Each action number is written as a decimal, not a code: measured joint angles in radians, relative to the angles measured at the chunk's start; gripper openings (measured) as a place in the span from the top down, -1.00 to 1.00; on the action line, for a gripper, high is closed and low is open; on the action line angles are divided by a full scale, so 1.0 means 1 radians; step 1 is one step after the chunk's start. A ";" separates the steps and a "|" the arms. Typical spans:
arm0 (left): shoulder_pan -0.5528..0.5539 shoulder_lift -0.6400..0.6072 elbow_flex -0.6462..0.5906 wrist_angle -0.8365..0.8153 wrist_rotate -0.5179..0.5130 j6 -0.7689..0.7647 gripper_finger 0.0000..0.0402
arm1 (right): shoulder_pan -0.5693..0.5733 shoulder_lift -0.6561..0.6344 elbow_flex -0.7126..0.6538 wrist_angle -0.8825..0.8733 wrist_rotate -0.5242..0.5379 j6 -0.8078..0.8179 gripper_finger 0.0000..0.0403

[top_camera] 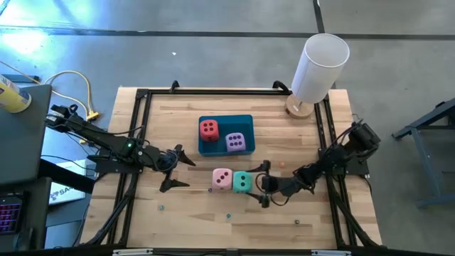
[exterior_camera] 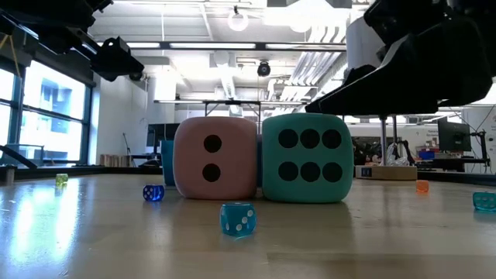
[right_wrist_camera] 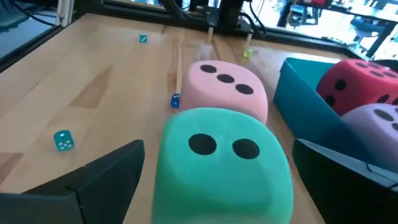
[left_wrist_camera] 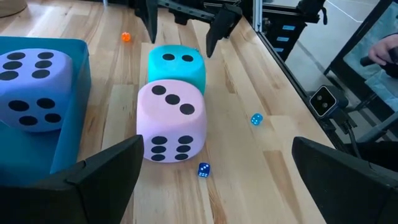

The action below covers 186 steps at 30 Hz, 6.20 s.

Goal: Pick & Place Dice
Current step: Put the blue green die into the blue bin, then put the pink die into the blue bin

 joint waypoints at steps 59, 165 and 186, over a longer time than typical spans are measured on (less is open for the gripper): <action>0.000 0.000 0.000 0.000 0.000 0.001 -0.99 | -0.108 0.000 0.000 -0.072 -0.306 0.134 -0.88; 0.000 0.000 0.000 0.015 -0.003 0.072 -0.99 | -0.823 -0.246 0.021 -0.257 -0.605 -0.113 -0.97; 0.000 0.000 0.000 0.015 -0.003 0.072 -0.99 | -0.813 -0.247 0.021 -0.235 -0.582 -0.069 -0.99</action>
